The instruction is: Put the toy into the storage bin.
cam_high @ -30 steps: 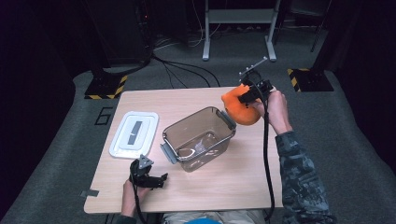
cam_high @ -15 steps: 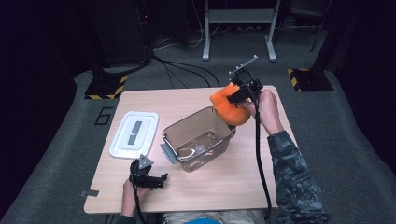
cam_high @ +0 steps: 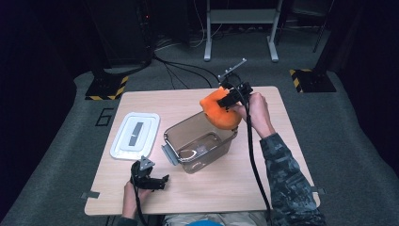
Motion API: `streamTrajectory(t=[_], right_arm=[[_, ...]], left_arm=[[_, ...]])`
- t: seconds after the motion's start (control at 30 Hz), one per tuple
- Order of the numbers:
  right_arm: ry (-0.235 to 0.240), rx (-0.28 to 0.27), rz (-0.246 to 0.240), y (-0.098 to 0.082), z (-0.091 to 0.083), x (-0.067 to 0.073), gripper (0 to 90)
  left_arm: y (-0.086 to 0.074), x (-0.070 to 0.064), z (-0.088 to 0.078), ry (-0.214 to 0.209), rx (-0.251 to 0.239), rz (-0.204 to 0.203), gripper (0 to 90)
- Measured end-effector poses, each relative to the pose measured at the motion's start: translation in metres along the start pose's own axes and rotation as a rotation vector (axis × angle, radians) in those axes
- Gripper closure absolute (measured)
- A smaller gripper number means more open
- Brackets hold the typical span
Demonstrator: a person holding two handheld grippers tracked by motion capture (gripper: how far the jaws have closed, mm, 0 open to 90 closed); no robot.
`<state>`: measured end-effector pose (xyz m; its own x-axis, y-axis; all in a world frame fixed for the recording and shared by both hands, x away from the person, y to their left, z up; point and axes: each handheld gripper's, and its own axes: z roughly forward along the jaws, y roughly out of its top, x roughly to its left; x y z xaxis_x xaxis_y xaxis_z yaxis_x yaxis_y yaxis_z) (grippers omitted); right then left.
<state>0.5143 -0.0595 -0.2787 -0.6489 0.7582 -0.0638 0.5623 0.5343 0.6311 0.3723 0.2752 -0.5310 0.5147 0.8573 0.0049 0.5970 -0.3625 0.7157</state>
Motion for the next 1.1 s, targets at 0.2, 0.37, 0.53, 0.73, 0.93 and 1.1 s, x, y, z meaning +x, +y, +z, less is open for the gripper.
streamTrajectory(t=[0.2,0.37,0.53,0.73,0.93,1.1], right_arm=[[0.021,0.005,-0.005,0.003,0.005,0.009,62.0],[0.037,0.004,-0.011,0.004,0.01,0.015,62.0],[0.056,0.007,-0.03,0.003,0.014,0.018,62.0],[0.076,0.021,0.003,-0.001,0.021,0.024,62.0],[0.09,0.022,0.006,-0.007,0.027,0.024,62.0],[0.091,0.031,0.01,-0.01,0.031,0.025,61.9]], left_arm=[[0.0,0.0,0.0,-0.001,0.0,-0.003,1.9],[0.0,0.0,0.0,0.0,-0.002,-0.002,1.9],[0.0,0.0,0.0,0.0,-0.001,-0.003,1.9],[0.0,0.0,0.0,0.0,-0.001,-0.002,2.0],[0.0,0.0,0.0,-0.003,0.001,-0.002,1.9],[0.0,0.0,0.0,-0.001,0.001,0.002,2.0]])
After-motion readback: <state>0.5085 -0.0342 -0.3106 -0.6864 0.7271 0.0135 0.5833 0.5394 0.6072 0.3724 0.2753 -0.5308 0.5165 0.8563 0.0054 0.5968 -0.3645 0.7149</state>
